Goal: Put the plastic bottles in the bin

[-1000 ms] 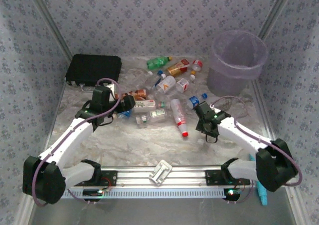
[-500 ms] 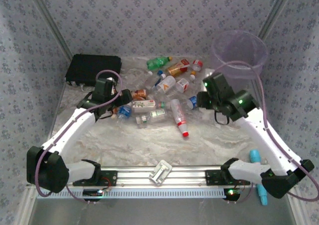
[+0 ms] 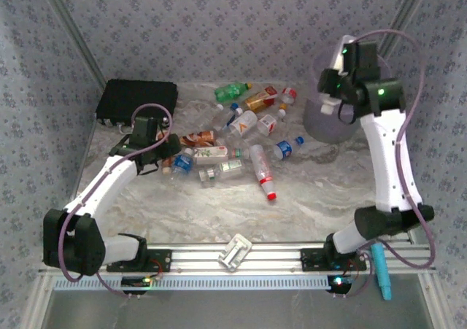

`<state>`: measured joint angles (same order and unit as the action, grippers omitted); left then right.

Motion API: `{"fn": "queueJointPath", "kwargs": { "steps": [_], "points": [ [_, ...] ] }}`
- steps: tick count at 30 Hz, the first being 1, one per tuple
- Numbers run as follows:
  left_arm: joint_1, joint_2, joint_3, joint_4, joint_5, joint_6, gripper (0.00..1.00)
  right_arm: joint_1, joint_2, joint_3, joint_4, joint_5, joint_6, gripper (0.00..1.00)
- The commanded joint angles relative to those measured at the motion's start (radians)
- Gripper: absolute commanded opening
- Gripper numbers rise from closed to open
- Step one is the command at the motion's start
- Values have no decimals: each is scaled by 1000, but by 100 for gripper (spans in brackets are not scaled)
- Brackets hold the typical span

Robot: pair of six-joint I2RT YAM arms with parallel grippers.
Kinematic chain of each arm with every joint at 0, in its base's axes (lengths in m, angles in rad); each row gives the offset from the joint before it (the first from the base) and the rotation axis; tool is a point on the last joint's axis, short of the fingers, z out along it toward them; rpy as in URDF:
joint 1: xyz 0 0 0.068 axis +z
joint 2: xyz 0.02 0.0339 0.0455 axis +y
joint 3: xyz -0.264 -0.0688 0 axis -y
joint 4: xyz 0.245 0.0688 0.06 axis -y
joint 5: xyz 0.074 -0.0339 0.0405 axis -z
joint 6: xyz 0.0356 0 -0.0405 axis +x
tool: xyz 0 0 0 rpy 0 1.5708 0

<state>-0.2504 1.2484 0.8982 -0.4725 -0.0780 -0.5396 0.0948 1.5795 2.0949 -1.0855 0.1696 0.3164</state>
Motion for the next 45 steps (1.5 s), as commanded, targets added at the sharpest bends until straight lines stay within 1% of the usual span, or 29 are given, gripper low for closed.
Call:
{"fn": "queueJointPath", "kwargs": {
  "steps": [1,5,10,12,14,21,28,34,38,41,45],
  "points": [
    [-1,-53,-35,-29,51,15,93,-94,127,134,-19,-94,0,30],
    [-2,-107,-62,-70,46,24,91,-173,293,310,-29,-124,22,30],
    [-8,-168,-101,-67,62,15,86,-225,470,476,-66,-142,37,29],
    [-13,-176,-109,-74,69,19,85,-233,515,505,-82,-145,30,29],
    [-13,-176,-110,-87,71,25,85,-236,537,495,-86,-142,19,28],
    [-18,-176,-102,-91,73,23,85,-241,505,361,-111,-157,-19,26],
    [-18,-162,-64,-127,78,22,85,-247,475,303,-262,-174,-69,25],
    [-18,-162,-33,-158,80,26,85,-231,420,264,-381,-150,-98,25],
    [-18,-154,-23,-174,100,27,85,-205,327,192,-395,-103,-90,25],
    [-18,-146,-25,-169,118,40,85,-186,289,212,-397,-92,-87,25],
    [-18,-112,-14,-172,109,76,86,-190,341,312,-414,-74,-99,24]
  ]
}}
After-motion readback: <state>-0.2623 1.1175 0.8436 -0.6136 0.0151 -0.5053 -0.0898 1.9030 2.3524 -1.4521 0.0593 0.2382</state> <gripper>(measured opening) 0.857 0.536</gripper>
